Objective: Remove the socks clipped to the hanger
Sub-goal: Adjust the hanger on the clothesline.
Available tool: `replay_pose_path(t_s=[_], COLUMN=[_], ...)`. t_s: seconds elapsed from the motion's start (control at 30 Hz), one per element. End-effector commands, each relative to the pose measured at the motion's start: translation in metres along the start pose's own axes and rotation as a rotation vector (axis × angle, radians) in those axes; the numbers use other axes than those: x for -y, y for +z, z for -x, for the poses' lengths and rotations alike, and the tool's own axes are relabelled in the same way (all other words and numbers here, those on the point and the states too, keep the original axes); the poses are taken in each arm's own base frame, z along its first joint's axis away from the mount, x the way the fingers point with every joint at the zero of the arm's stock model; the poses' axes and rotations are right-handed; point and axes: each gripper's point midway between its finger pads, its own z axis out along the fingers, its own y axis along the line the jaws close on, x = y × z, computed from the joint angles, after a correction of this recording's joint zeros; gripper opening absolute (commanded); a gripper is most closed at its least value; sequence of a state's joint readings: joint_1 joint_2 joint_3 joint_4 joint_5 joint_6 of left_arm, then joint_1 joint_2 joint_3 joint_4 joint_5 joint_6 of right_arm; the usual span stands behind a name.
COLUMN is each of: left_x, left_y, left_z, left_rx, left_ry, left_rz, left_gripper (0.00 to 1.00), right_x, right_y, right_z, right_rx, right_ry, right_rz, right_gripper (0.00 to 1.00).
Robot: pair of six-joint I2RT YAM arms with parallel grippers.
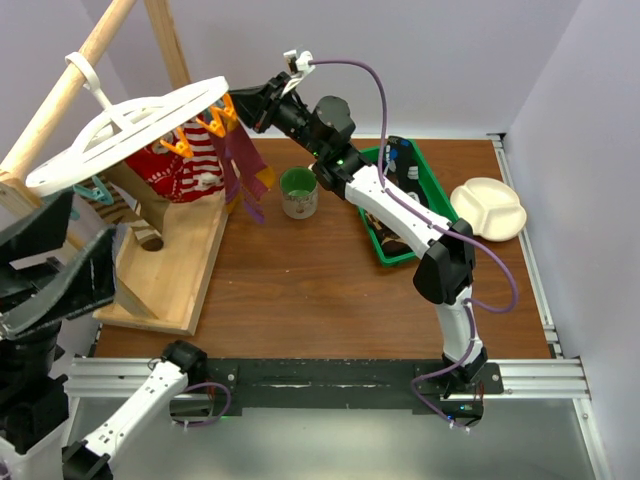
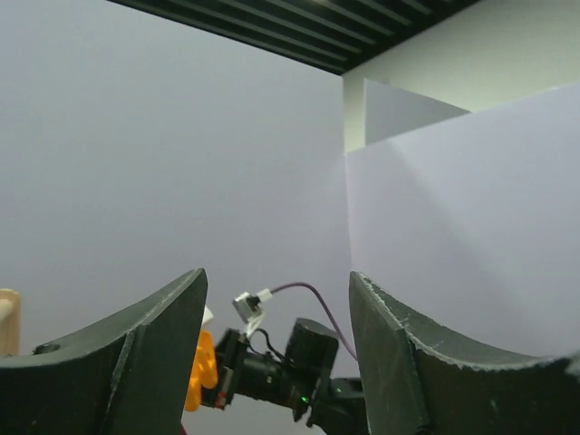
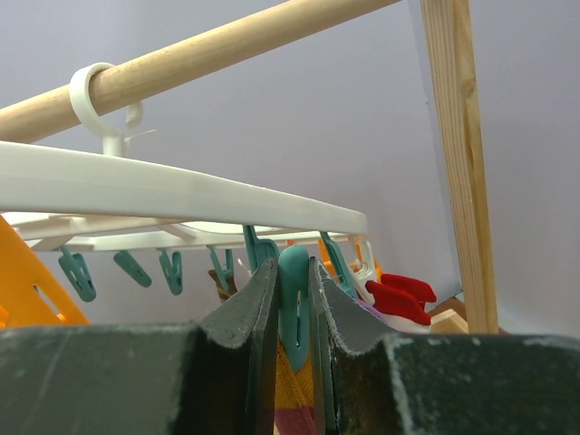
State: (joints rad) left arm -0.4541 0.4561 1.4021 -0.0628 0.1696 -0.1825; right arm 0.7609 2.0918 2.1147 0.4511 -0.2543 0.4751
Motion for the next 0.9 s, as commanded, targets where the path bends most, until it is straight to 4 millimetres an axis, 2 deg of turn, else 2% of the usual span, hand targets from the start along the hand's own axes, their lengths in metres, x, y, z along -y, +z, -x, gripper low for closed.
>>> replay_pose_path(t_s=[0.0,0.13,0.17,0.27,0.4,0.57,0.6,0.67,0.7,0.87], left_x=[-0.044,-0.078,-0.086,-0.102,-0.115,-0.131,-0.135,-0.142,-0.145,-0.155], left_y=[0.019,0.033,0.033,0.036,0.033,0.021,0.021,0.018,0.017,0.014], left_z=[0.01,-0.018,-0.019,-0.035,-0.054,-0.067,-0.076,-0.082,-0.093,-0.103], left_rx=[0.119,0.062,0.068,0.037,-0.004,-0.029,-0.051,-0.059,-0.081,-0.077], left_ry=[0.075,0.156,0.169,0.228,0.284,0.341,0.35,0.354,0.367,0.392], left_rz=[0.207,0.349,0.39,0.456,0.511,0.598,0.612,0.652,0.662,0.712], left_gripper=[0.69,0.7,0.7,0.71,0.71,0.72,0.72,0.72,0.72,0.72], right_x=[-0.006,-0.005,-0.005,-0.005,-0.005,-0.006,-0.007,-0.007,-0.007,-0.009], right_y=[0.002,0.001,0.001,0.002,0.002,0.002,0.002,0.002,0.002,0.002], right_z=[0.021,0.02,0.019,0.018,0.018,0.02,0.021,0.022,0.021,0.025], right_rx=[0.046,0.039,0.038,0.035,0.032,0.031,0.033,0.035,0.034,0.038], right_ry=[-0.035,-0.035,-0.037,-0.036,-0.043,-0.051,-0.053,-0.057,-0.056,-0.061], right_rz=[0.019,0.019,0.019,0.022,0.021,0.022,0.024,0.024,0.024,0.03], right_gripper=[0.09,0.09,0.09,0.08,0.08,0.08,0.08,0.08,0.08,0.08])
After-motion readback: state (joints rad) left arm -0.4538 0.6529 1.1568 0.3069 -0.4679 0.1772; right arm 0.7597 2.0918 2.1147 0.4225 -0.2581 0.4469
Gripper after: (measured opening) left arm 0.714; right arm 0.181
